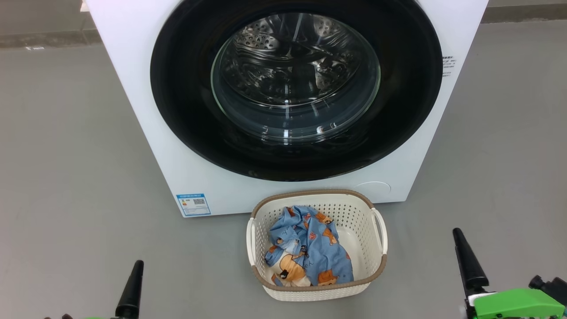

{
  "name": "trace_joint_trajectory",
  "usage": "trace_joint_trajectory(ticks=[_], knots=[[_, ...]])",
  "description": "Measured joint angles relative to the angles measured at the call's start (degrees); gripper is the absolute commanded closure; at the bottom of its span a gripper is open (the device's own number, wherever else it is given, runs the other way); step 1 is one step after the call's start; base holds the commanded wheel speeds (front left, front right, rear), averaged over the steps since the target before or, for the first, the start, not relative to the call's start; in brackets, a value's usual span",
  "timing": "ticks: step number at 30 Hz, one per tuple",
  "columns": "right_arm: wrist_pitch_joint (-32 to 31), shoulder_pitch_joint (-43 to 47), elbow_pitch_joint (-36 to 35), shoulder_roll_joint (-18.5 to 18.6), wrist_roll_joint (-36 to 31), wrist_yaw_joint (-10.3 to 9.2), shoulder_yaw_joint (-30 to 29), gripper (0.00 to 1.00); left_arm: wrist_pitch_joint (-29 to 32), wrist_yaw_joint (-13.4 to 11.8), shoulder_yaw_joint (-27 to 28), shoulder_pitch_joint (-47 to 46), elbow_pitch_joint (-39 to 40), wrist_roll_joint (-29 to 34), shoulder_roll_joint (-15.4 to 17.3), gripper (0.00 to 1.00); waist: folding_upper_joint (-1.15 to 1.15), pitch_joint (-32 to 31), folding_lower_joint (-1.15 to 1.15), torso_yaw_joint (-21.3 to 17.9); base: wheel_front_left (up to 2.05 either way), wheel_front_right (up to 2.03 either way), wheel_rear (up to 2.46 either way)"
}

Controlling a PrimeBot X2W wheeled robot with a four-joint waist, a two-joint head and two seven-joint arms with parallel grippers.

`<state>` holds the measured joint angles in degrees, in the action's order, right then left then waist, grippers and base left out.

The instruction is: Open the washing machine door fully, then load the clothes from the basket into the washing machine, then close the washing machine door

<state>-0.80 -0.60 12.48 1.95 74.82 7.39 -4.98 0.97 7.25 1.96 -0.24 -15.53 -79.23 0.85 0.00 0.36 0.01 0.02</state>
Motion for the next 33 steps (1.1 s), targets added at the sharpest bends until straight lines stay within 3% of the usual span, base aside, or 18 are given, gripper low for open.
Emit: trace_joint_trajectory(ticks=[13,33], knots=[[2.01,-0.02,-1.6,1.35,-14.63,0.0,3.68,0.0,-2.09,0.0,-0.37,0.0,1.15,14.7,0.54,0.0,0.0,0.14,0.0,0.12,0.0,0.0,0.0],[5.28,-0.01,-0.73,2.43,-29.59,0.0,4.78,0.0,-5.37,0.07,-0.2,0.17,1.7,31.99,1.18,0.0,0.0,0.42,0.0,0.32,0.0,0.0,0.0]])
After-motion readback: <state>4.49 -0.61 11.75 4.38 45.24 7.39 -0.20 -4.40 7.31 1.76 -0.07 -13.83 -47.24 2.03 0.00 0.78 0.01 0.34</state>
